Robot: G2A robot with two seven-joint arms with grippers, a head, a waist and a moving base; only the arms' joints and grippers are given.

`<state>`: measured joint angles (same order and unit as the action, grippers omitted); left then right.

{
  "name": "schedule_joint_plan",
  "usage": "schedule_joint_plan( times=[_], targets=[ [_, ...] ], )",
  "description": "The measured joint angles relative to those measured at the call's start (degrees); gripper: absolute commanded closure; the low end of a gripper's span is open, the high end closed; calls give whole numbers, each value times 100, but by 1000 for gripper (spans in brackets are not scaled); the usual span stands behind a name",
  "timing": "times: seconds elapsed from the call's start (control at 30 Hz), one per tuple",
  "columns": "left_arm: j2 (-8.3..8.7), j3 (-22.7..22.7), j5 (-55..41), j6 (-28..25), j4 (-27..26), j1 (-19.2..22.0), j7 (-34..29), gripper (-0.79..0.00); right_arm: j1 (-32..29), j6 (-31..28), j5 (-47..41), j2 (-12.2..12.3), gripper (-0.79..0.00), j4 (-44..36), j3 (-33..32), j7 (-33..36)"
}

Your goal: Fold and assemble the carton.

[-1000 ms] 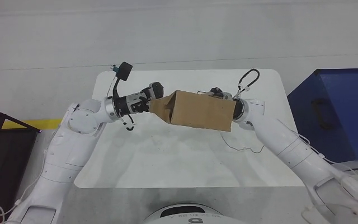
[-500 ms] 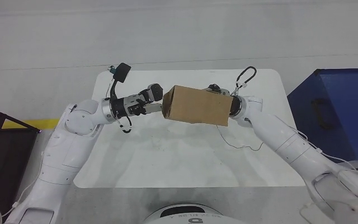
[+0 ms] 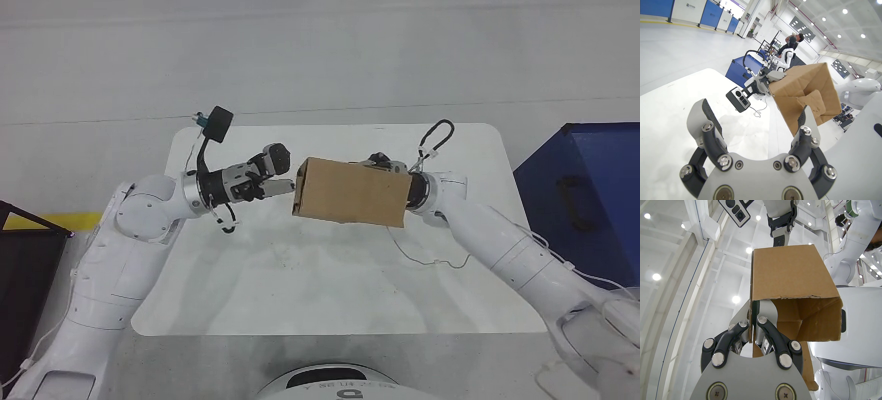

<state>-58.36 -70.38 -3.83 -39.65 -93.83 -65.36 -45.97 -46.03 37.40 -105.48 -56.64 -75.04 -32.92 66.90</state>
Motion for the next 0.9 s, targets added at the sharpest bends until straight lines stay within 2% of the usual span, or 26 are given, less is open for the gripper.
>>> schedule_joint_plan(
  times=[0.2,0.9],
  targets=[
    [-12,49,513,150,-142,-23,265,-785,72,-7,-35,5,0,37,93,8],
    [-45,206,1250,287,-394,-31,790,-785,317,54,-228,-47,0,209,343,-55]
  ],
)
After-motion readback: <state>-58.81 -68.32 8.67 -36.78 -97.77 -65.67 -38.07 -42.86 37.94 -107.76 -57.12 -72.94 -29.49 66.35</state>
